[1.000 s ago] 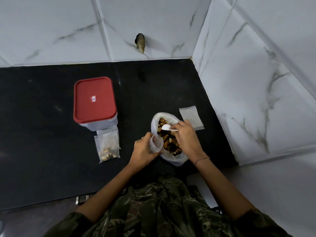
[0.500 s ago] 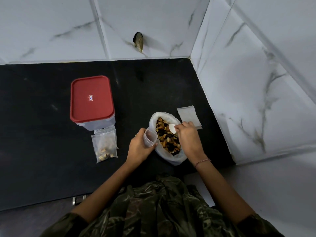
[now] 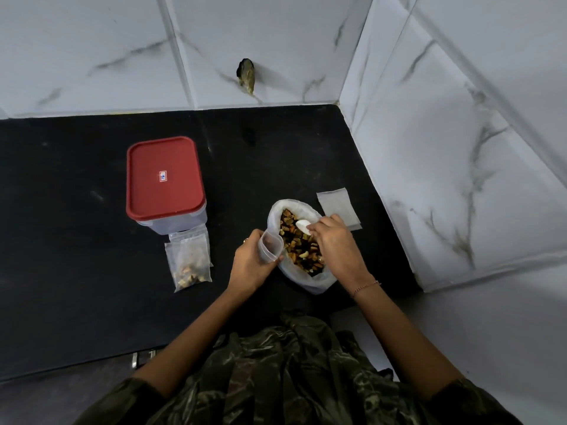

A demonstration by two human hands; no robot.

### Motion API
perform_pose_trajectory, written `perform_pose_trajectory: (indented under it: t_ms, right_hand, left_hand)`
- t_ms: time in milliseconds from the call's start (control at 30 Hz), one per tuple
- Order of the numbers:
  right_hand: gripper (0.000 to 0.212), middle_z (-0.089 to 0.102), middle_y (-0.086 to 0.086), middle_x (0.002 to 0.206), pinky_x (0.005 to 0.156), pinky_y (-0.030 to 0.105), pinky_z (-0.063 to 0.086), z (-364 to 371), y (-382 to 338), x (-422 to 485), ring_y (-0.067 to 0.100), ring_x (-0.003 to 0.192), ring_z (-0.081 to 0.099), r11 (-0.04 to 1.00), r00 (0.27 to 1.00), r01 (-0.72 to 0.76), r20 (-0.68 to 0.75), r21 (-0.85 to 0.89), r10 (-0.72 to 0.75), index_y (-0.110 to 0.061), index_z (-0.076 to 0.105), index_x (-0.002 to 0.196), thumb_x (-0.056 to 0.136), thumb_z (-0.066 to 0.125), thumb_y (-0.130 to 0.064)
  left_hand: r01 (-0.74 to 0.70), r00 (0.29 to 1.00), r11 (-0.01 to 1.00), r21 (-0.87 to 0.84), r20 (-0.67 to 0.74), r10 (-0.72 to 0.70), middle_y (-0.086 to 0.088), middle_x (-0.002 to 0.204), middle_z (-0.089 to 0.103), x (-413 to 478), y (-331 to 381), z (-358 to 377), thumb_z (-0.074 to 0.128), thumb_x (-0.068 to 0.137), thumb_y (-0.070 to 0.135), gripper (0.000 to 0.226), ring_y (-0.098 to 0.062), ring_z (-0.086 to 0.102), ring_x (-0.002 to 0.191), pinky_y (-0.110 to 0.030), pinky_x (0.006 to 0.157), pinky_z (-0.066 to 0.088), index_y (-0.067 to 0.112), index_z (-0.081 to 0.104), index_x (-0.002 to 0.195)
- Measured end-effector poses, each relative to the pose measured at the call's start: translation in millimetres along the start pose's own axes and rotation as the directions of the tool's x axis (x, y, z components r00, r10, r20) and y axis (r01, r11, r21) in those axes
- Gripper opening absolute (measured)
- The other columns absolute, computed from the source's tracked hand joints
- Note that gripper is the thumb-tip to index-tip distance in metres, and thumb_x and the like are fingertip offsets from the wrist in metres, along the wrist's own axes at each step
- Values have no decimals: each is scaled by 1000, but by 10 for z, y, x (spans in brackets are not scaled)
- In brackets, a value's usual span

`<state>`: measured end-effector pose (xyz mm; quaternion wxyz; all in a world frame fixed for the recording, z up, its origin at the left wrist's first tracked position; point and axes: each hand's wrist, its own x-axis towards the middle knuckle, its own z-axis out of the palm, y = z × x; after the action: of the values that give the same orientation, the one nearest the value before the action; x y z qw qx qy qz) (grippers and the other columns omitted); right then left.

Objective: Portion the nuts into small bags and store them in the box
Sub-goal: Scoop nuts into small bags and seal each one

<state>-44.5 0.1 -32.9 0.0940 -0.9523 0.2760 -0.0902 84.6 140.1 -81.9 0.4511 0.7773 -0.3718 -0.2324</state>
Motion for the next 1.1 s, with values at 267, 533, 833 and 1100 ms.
perform_pose_trajectory:
  t_ms: [267,533,833,1100]
  right_hand:
    - [34,59,9,118,92,29,47,29,-16,164,19,107,51,974,982,148,141,-173,-124,-7,60,119,86,63,-13]
    - [26,61,4,111,91,28,47,20,42,19,15,102,52,999,985,3,172,-51,6,-14,64,116,92,57,-15]
    - [30,56,4,120,95,26,43,21,-104,110,15,111,47,996,986,17,169,-85,-2,-12,58,120,90,58,-19]
    - [19,68,2,106,82,16,45,-8,-65,189,8,94,62,890,897,-391,317,235,310,-11,69,106,91,60,-18]
  left_hand:
    - [-15,1000,999,31,-22,16,7,93,62,-9,5,6,78,77,29,34,-6,61,85,-30,75,55,14,56,99]
    - [30,999,1000,-8,-11,-30,5,100,63,-14,-22,15,77,77,35,43,-8,63,90,-31,77,56,17,51,106]
    - [25,1000,1000,4,-19,-25,3,100,63,-8,-12,19,78,77,34,42,-8,63,89,-30,76,56,17,50,104]
    - [-2,1000,999,53,-10,3,6,102,59,-22,6,47,80,75,29,50,-6,59,89,-16,73,48,15,45,108]
